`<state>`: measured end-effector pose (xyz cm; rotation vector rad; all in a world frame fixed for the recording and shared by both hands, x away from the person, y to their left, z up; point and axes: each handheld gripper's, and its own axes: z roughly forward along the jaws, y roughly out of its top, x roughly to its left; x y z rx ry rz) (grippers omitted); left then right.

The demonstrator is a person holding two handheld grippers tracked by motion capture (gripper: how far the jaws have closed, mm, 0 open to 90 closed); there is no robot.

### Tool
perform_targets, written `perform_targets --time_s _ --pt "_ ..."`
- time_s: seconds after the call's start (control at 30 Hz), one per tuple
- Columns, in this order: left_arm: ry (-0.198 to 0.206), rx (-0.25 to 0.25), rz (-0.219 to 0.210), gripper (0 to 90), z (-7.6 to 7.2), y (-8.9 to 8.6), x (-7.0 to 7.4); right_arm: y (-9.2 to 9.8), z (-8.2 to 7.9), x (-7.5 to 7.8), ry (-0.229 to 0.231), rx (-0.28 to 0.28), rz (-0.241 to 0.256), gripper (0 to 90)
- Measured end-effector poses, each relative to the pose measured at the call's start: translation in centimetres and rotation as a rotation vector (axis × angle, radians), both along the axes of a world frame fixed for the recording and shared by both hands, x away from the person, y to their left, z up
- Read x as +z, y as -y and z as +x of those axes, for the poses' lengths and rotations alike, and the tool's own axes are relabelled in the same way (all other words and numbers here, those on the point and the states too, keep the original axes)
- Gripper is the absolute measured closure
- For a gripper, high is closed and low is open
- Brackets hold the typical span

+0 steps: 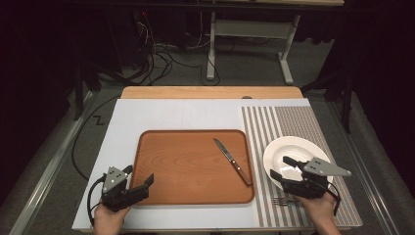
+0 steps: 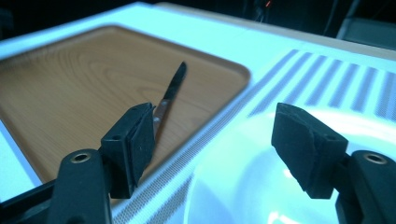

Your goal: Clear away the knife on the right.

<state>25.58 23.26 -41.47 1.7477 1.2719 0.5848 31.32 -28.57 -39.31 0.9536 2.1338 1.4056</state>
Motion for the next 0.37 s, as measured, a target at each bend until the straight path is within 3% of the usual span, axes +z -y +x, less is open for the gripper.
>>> perform_targets --time_s 0.1,0.13,0.2,0.37 --pt "0.002 -0.001 0.001 20.9 0.0 0.0 0.0 1.1 -0.7 -0.7 0.021 -0.022 0.025 30.5" --pt "0.003 -0.002 0.001 20.9 0.0 0.0 0.0 1.8 -1.1 -1.0 0.053 -0.039 0.014 30.8" --pt "0.003 -0.002 0.001 20.9 0.0 0.0 0.0 2.0 -1.1 -1.0 0.055 -0.049 0.036 30.8" --pt "0.005 -0.001 0.001 20.9 0.0 0.0 0.1 1.6 -0.8 -1.3 0.063 -0.044 -0.003 30.8"
